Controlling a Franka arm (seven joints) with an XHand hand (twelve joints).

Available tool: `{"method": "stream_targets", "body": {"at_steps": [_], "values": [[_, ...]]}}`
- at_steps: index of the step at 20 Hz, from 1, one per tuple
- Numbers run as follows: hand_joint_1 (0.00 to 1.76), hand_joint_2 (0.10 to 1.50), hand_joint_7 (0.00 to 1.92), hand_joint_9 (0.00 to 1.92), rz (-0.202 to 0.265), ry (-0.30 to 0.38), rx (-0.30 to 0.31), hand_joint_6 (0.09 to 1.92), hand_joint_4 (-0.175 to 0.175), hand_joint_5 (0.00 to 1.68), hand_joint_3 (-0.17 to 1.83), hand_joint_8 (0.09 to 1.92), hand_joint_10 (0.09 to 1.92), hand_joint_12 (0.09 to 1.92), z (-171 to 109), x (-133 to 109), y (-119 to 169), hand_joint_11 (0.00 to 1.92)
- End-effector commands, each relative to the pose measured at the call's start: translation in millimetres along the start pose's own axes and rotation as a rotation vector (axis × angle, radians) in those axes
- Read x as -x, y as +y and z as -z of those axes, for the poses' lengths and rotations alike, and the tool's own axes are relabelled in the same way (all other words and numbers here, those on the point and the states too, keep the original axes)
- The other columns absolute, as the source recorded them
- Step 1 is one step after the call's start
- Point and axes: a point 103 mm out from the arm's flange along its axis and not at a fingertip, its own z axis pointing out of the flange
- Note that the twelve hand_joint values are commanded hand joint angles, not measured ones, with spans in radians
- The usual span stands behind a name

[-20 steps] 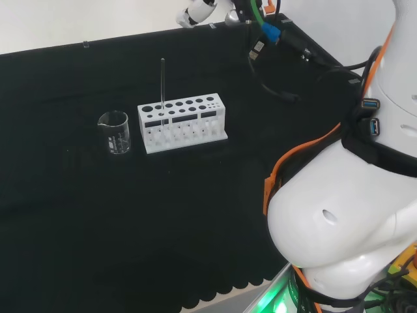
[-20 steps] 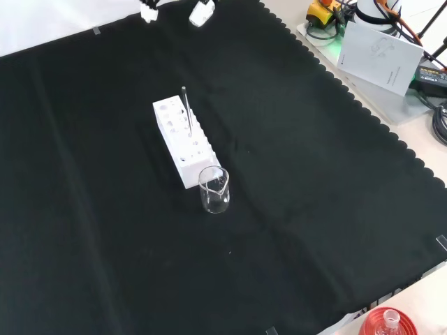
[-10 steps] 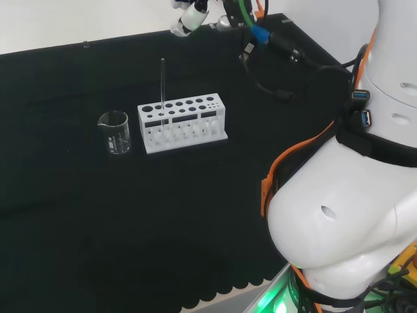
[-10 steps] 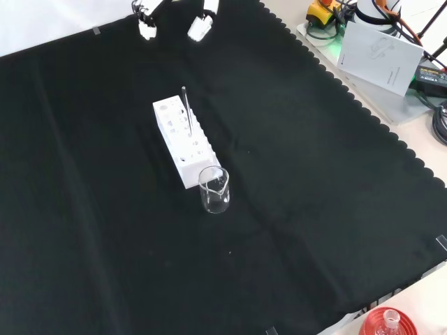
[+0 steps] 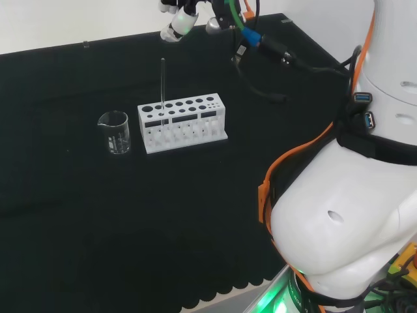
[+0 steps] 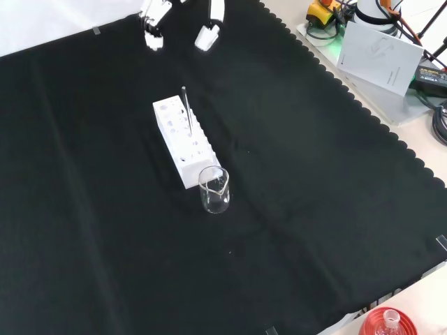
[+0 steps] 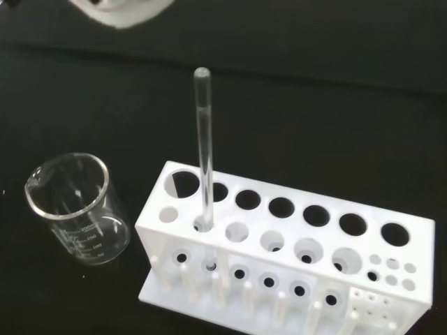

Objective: Take the glass rod from the white test tube rack.

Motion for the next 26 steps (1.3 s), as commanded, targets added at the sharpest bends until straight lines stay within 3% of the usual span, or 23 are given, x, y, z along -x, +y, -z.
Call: {"method": "stream_targets", "body": {"at_steps": [1, 26], "values": [[0.89, 0.68, 0.41, 0.52, 0.018, -0.008, -0.033, 0.89, -0.175, 0.16, 0.63, 0.97, 0.92, 1.36, -18, 0, 17, 0.44], [0.9, 0.65, 0.47, 0.58, 0.029, 0.024, -0.139, 0.95, -0.175, 0.2, 0.68, 0.98, 0.92, 1.36, -68, -5, 38, 0.5]]}}
